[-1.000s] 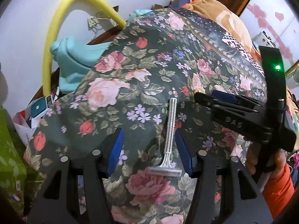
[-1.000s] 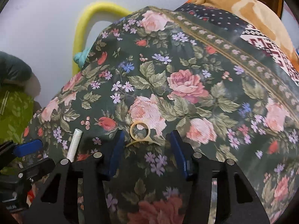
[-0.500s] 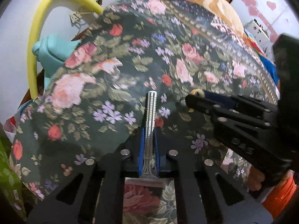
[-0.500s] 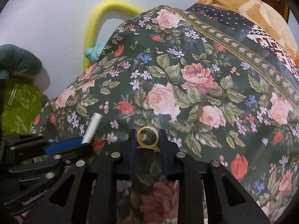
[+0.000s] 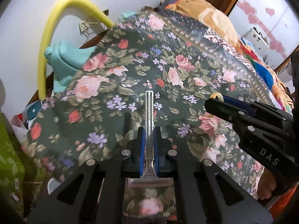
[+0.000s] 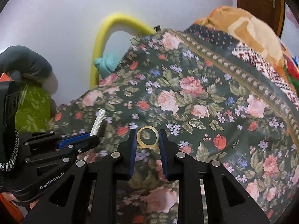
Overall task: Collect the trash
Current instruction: 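Grasp the silver razor with the left gripper while the right gripper grasps the gold ring clip, then carry razor and gold clip to the white bin and open both grippers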
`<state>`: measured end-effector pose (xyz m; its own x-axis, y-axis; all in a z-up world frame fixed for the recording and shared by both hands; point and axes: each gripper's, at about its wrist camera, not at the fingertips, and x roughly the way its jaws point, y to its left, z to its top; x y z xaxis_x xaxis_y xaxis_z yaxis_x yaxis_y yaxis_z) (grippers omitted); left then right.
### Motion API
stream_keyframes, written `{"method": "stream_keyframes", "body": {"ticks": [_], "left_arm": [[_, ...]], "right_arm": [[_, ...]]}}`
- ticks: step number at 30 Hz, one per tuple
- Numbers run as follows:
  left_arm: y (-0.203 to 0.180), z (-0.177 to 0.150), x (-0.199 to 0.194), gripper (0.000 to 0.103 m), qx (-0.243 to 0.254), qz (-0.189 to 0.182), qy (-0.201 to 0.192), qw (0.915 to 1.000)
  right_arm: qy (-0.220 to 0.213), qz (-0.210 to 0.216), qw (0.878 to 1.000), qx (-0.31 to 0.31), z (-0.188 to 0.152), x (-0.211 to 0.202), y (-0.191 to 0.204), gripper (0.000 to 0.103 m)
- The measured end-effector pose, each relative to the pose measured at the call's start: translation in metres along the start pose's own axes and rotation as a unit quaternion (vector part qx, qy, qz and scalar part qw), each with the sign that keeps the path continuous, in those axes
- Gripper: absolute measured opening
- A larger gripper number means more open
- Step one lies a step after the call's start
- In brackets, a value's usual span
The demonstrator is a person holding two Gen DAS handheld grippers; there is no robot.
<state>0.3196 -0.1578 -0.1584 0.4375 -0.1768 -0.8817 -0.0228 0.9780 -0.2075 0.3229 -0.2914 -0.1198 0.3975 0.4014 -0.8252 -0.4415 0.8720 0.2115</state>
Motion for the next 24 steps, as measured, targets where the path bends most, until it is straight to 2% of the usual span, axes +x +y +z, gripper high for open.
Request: {"method": "stream_keyframes", "body": {"ticks": [5,11,17,24], "left_arm": [[0.009,-0.012,-0.039,0.008,-0.003,0.009,-0.032,0.9994],[0.035,-0.032,-0.081,0.008,-0.021,0.020,-0.061,0.9977],[0.073,-0.060,-0.117,0.008,-0.045,0.037,-0.083,0.9949],[0.129,-0.101,-0.152,0.008,-0.088,0.054,-0.103,0.9893]], "right_arm": [[-0.015,0.002,1.000,-0.020,0.014,0.005,0.030,0.021],[-0.029,0.012,0.998,-0.048,0.008,-0.012,0.075,0.021],[-0.042,0.024,0.996,-0.080,0.004,-0.023,0.129,0.021],[-0.038,0.048,0.989,-0.134,-0.008,-0.021,0.204,0.021]]}}
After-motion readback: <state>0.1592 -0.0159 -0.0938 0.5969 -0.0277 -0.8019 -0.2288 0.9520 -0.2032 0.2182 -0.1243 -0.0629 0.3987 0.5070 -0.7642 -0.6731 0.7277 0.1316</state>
